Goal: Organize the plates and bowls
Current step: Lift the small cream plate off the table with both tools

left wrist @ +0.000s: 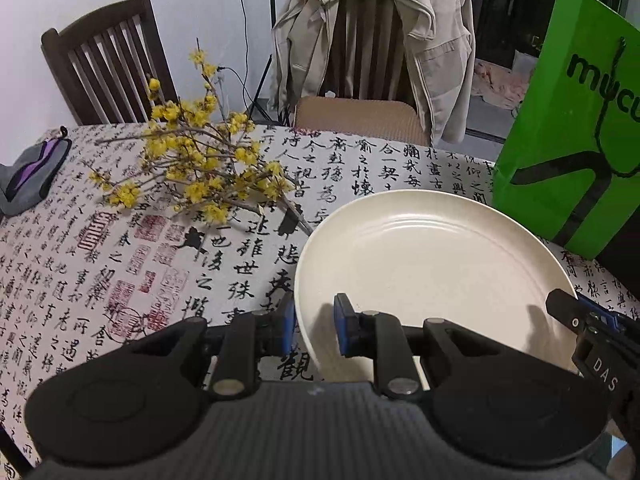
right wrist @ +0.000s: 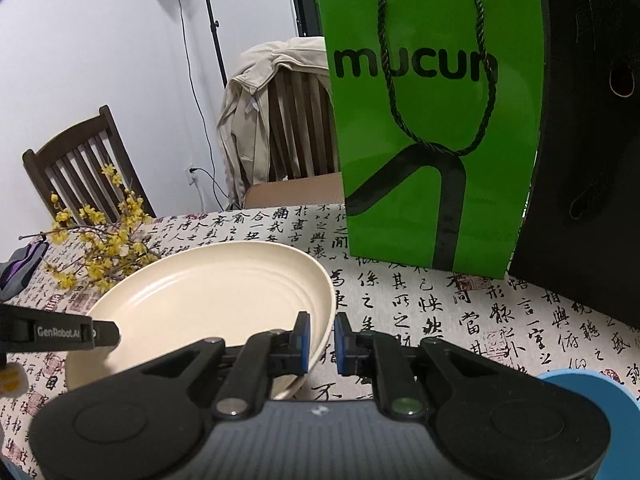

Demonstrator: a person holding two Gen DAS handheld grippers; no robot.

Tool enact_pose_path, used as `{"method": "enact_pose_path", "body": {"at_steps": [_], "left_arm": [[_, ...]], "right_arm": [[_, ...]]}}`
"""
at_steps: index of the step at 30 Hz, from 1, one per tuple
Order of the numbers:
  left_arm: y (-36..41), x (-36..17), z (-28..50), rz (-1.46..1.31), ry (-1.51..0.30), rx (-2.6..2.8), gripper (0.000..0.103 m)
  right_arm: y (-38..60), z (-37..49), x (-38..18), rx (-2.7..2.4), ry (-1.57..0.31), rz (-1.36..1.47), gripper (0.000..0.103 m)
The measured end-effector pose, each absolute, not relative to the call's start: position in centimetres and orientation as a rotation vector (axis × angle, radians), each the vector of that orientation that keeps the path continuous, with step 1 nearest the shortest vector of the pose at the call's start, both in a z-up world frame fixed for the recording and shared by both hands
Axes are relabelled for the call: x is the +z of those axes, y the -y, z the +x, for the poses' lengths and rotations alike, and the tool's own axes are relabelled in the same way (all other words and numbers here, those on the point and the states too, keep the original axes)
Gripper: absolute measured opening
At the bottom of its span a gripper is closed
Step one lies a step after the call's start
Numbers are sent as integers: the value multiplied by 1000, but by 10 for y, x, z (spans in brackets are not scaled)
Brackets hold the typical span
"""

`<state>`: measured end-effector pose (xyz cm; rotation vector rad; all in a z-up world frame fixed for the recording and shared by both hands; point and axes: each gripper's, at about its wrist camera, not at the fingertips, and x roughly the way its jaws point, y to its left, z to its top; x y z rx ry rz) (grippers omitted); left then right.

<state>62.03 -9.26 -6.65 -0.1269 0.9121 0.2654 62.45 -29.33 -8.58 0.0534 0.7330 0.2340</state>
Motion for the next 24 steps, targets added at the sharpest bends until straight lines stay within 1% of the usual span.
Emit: {"method": "enact_pose_path", "body": {"at_steps": [24], "left_arm": [[76, -40, 589, -129, -813, 239, 19]], "right_arm": [[282, 594, -62, 259, -636, 51, 13]]}}
